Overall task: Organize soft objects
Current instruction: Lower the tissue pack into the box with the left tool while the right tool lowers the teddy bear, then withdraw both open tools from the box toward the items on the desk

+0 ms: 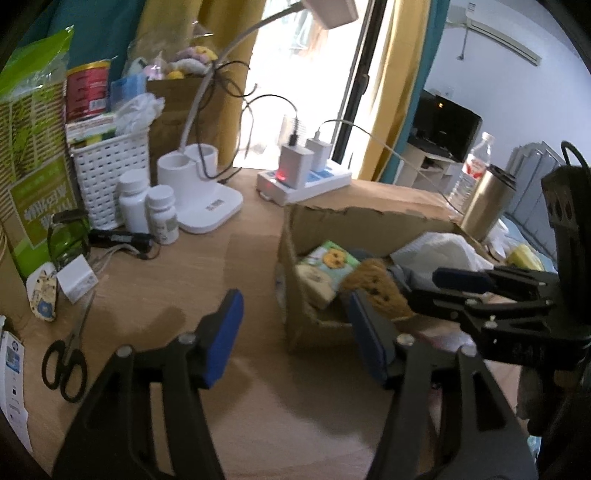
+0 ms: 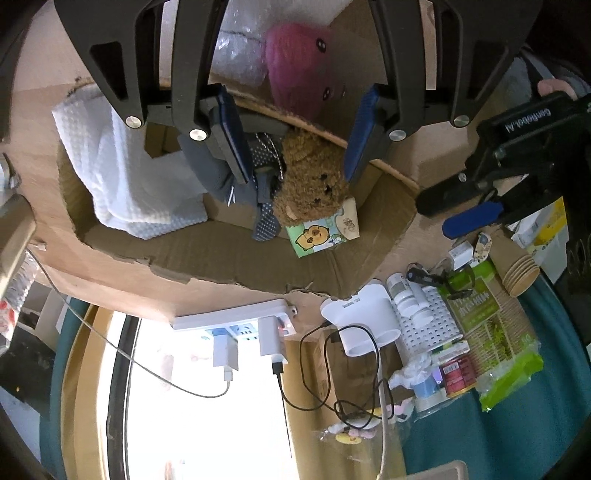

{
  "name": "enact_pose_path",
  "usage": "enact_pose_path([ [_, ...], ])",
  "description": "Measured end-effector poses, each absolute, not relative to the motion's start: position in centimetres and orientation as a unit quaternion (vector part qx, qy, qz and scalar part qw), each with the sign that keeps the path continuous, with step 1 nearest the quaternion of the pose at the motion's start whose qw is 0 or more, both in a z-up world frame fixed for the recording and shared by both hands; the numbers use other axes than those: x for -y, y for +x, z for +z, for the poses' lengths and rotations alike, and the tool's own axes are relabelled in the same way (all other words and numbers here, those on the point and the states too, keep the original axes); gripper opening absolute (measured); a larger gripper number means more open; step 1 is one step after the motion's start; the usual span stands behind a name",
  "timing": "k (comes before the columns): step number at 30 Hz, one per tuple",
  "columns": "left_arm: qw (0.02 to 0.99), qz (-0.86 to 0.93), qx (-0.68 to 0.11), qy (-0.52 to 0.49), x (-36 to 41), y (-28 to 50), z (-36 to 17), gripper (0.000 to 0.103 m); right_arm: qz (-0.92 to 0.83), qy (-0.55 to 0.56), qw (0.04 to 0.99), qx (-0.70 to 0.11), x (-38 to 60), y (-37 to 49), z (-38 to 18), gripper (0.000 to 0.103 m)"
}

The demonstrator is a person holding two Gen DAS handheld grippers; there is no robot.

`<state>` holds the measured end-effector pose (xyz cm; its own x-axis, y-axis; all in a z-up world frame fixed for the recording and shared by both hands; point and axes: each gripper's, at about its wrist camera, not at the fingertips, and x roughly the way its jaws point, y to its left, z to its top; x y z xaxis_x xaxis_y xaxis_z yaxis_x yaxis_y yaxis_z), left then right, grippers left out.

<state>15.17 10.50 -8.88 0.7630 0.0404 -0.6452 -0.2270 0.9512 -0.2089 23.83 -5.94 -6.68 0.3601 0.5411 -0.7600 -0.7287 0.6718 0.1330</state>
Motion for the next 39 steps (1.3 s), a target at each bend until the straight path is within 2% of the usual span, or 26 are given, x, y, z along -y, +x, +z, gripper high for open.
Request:
enact_pose_path([
  [8,0.930,0.068,-0.335,-0.134,-9.0,14.6,-8.4,0.064,0.381,-0.108,0.825,-0.403,7.8,22.7,-6.0,0.054],
  [10,0.931,0.063,-0.335,-0.132,-8.6,14.5,-8.3,0.075,0.378,-0.105,0.828,-0.401,8.6,22.4,-5.8,0.055],
  [11,0.931,0.059,-0.336,-0.130,-8.3,14.4,-8.3,0.075,0.376,-0.103,0.829,-0.400,8.9,22.3,-5.7,0.055],
  [39,0.931,0.031,-0.344,-0.113,-4.3,10.8,-8.7,0.076,0.347,-0.079,0.845,-0.400,14.3,17.9,-6.5,0.055],
])
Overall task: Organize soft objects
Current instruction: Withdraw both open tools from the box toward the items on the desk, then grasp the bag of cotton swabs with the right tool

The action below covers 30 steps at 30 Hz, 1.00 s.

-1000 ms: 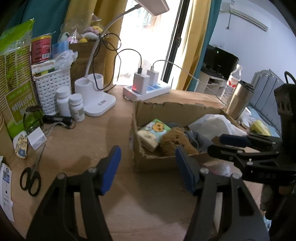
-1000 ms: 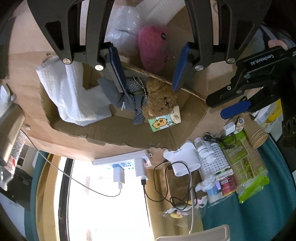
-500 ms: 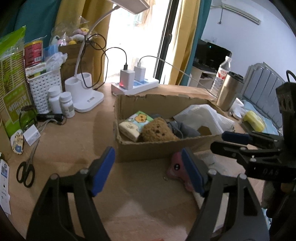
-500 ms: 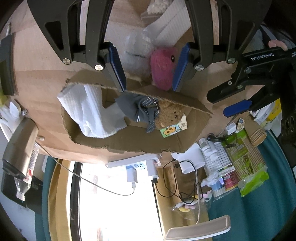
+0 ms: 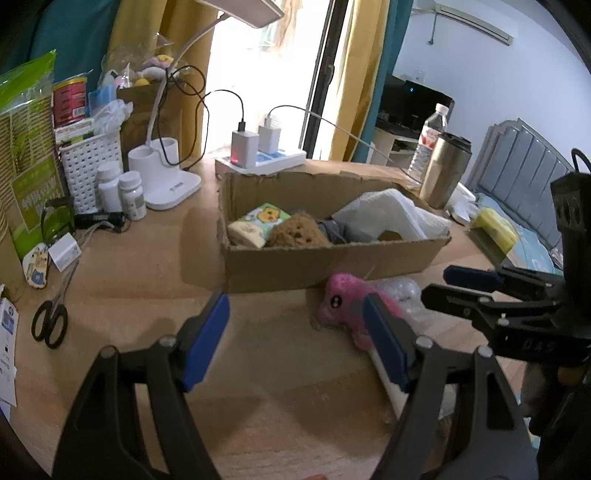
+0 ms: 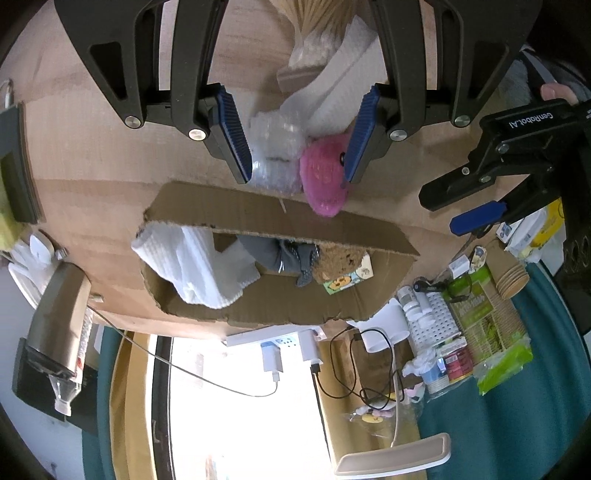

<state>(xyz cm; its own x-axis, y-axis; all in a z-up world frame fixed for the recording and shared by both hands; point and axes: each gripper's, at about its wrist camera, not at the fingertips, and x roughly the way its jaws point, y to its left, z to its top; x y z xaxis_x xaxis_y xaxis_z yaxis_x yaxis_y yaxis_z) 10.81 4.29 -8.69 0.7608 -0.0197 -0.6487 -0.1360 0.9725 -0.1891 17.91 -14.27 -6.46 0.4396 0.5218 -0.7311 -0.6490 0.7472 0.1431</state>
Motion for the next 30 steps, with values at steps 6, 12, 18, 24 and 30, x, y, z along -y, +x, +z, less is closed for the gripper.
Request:
enact_pose_path([
  [6,0.933,0.027,-0.343,-0.109,-3.7,9.8,-8.6,0.076,0.341,-0.076,0.847,-0.401,15.1,16.9,-6.8,0.055],
  [12,0.934,0.026,-0.342,-0.103,-3.1,9.0,-8.5,0.076,0.339,-0.073,0.849,-0.400,15.9,16.0,-7.1,0.055],
  [18,0.935,0.021,-0.341,-0.093,-2.2,8.3,-8.2,0.076,0.339,-0.063,0.851,-0.395,16.8,15.1,-7.1,0.055],
  [24,0.937,0.018,-0.340,-0.084,-0.9,7.8,-7.8,0.076,0.336,-0.057,0.852,-0.398,18.1,14.4,-7.6,0.055],
  [30,0.936,0.013,-0.345,-0.072,0.1,7.5,-7.8,0.076,0.338,-0.051,0.848,-0.406,19.0,13.4,-8.5,0.055],
])
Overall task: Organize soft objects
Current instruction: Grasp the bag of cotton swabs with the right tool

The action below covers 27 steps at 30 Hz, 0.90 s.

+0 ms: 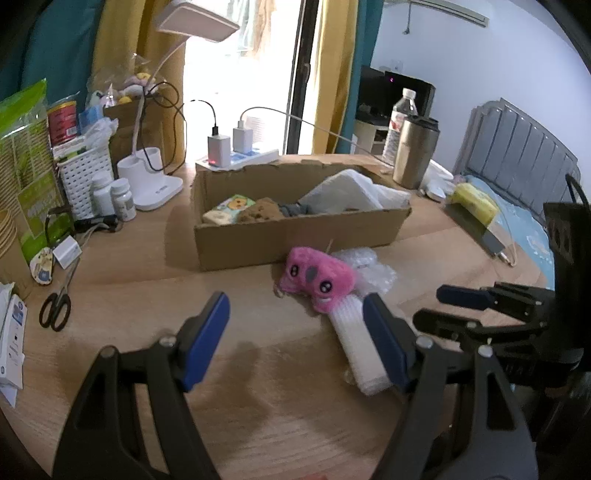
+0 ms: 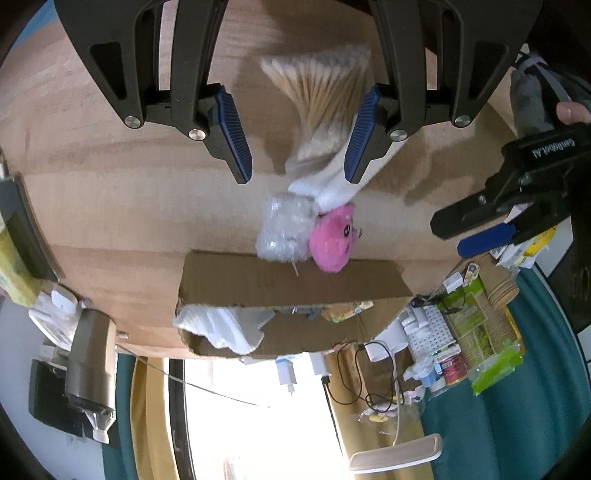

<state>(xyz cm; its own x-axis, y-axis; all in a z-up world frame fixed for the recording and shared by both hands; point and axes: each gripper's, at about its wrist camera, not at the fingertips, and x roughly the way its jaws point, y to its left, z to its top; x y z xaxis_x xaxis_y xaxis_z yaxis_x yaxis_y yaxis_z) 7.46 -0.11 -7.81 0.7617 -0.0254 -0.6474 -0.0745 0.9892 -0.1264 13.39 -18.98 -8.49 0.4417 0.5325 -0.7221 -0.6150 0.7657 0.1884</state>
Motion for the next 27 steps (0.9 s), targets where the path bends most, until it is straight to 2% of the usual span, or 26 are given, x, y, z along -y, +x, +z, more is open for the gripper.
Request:
enact_pose_path([
  [24,0.920,-0.002,-0.387,-0.066,1.9,7.8,-10.2,0.076,0.371,-0.077,0.823,-0.423,18.5,12.1,-11.5,0.055],
  [27,0.918,-0.004,-0.392,-0.064,2.1,8.1,-10.5,0.076,0.371,-0.079,0.826,-0.418,18.7,12.2,-11.4,0.052],
])
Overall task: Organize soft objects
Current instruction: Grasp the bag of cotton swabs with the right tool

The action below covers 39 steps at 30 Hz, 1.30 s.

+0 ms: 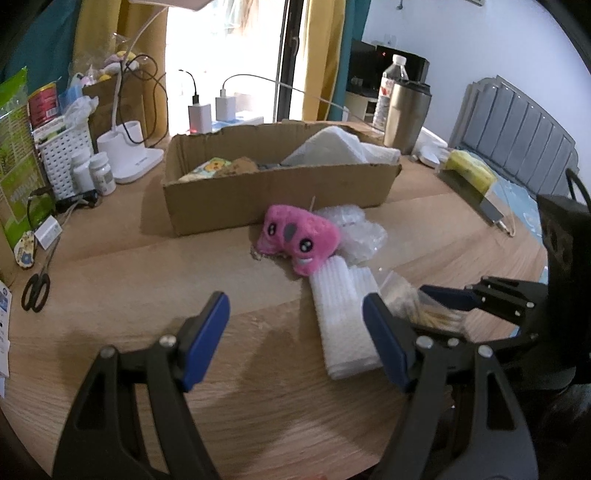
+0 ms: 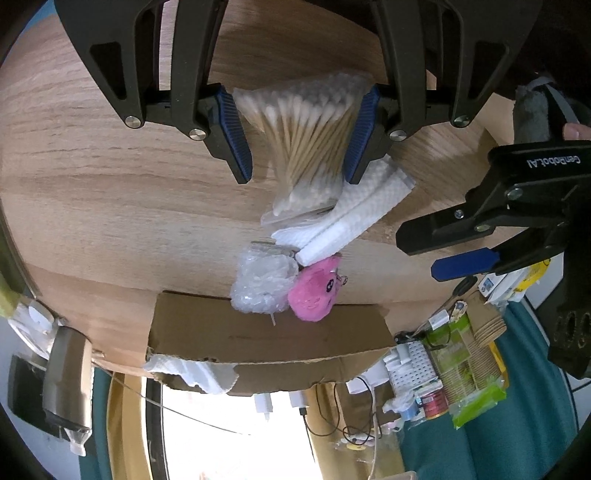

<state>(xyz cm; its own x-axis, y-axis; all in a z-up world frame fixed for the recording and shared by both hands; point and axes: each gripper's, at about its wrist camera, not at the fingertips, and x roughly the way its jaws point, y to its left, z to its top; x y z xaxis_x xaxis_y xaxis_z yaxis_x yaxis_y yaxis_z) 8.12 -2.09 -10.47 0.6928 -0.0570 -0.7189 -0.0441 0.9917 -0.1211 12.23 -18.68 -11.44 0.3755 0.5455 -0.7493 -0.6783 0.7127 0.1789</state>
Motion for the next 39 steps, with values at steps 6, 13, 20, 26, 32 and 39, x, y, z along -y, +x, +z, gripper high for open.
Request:
enact_pose_path([
  [6,0.913,-0.009,-0.403,-0.057,3.0,9.0,-11.0,0.076,0.365,-0.080,0.832,-0.410,19.7,12.9,-11.4,0.046],
  [13,0.908,-0.013,-0.415,-0.050,4.0,10.1,-11.4,0.076,0.357,-0.077,0.838,-0.406,20.9,14.0,-11.4,0.043],
  [20,0.905,-0.026,-0.423,-0.037,5.6,11.6,-11.5,0.076,0.345,-0.079,0.846,-0.398,22.3,14.7,-11.2,0.038],
  [26,0.900,-0.033,-0.434,-0.028,6.7,12.6,-12.0,0.076,0.323,-0.065,0.858,-0.394,24.0,16.1,-11.3,0.038],
  [32,0.894,-0.029,-0.447,-0.023,7.4,13.7,-12.8,0.076,0.304,-0.051,0.866,-0.393,25.3,18.0,-11.4,0.038],
  [39,0.885,-0.025,-0.465,-0.001,8.3,14.6,-13.8,0.076,0.294,-0.023,0.867,-0.402,26.4,19.3,-11.7,0.054],
])
